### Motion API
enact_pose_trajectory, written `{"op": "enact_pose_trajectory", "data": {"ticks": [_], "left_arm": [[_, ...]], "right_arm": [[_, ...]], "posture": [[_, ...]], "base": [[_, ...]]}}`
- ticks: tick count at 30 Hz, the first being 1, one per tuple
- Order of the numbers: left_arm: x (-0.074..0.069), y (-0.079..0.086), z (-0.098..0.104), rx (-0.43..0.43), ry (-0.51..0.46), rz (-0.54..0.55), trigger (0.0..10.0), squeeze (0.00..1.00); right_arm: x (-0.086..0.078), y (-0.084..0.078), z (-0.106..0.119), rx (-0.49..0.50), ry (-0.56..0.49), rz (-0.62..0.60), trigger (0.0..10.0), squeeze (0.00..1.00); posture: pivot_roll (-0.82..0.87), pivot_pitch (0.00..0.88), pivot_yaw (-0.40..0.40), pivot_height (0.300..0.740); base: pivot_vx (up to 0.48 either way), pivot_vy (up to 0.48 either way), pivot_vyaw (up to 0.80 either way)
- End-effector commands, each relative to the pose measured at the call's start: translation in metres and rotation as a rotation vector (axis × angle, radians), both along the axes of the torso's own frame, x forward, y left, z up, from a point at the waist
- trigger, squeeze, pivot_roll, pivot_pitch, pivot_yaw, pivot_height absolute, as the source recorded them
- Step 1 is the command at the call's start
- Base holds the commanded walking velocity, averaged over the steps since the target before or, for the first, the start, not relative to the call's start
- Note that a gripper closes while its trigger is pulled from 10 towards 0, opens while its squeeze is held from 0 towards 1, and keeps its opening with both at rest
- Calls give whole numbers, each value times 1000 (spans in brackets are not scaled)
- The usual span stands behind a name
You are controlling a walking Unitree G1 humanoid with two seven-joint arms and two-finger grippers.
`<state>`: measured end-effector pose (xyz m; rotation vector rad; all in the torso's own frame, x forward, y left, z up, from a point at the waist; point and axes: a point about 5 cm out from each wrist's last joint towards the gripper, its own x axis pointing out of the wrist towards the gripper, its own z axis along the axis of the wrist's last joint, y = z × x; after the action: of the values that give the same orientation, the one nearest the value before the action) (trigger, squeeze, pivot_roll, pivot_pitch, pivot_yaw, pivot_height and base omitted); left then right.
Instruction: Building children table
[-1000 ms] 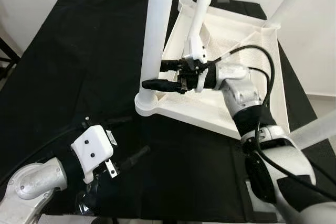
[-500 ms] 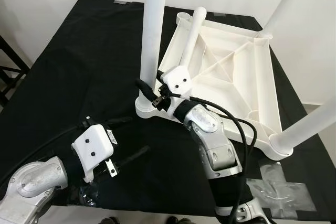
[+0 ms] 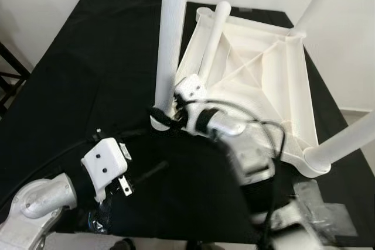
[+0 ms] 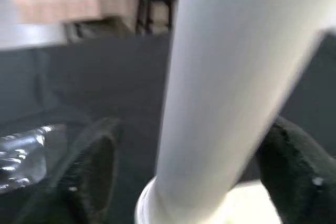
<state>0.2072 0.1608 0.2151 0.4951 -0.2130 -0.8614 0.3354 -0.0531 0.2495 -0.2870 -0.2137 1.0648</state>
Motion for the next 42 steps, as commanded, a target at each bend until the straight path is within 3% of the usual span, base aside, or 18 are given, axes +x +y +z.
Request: {"op": "enact_pose_trajectory", "data": {"ticks": [1,2,5,15,17,18,19,25,32,37,38,39,40,41,42], "left_arm": [[-1,-2,-2,-1,11,-19,10000,0],[-2,-3,-2,-3,12,-21,10000,0],[-3,-5,-2,-5,13,-23,10000,0],[-7,-4,-2,0,18,-15,10000,0],[-9,-4,-2,2,23,-11,10000,0],[-9,-4,-3,2,23,-11,10000,0],[-10,-4,-3,2,24,-10,10000,0],[-11,-5,-4,1,27,-8,10000,0],[-11,-7,-6,-5,34,-15,10000,0],[-11,-7,-6,-5,35,-15,10000,0],[-9,-6,-6,-7,35,-18,10000,0],[-9,-6,-6,-7,35,-18,10000,0],[-9,-7,-7,-7,35,-20,10000,0],[-9,-6,-7,-7,36,-22,10000,0],[-9,-6,-7,-7,36,-22,10000,0]], "right_arm": [[-4,2,-4,7,7,85,10000,1000],[-1,1,-2,-32,-20,165,10000,0],[8,0,4,-113,-53,288,10000,0],[25,8,24,-181,-67,386,10000,0],[30,11,32,-197,-78,398,4980,0],[32,10,34,-198,-77,403,3608,0],[32,10,34,-199,-77,407,0,0],[35,1,37,-224,-72,457,0,0],[35,-11,23,-233,-50,472,0,0],[37,-21,9,-197,-40,385,0,0],[38,-26,-10,-139,-7,201,0,0],[38,-26,-10,-139,-7,201,0,0],[37,-27,-17,-123,6,124,0,0],[41,-23,-32,-80,57,-153,0,0],[41,-23,-32,-80,57,-153,0,0]], "posture": [[137,252,-139,740],[144,256,-139,740],[154,264,-145,740],[177,287,-155,740],[186,290,-160,740],[187,289,-162,740],[187,289,-162,740],[184,275,-162,740],[175,267,-158,740],[167,265,-154,740],[152,255,-158,740],[152,255,-158,740],[152,255,-158,740],[151,253,-160,740],[151,253,-160,740]], "base": [[0,0,0],[0,0,0],[0,0,0],[0,0,0],[0,0,0],[0,0,0],[0,0,0],[0,0,0],[0,0,0],[0,0,0],[0,0,0],[0,0,0],[0,0,0],[0,0,0],[0,0,0]]}}
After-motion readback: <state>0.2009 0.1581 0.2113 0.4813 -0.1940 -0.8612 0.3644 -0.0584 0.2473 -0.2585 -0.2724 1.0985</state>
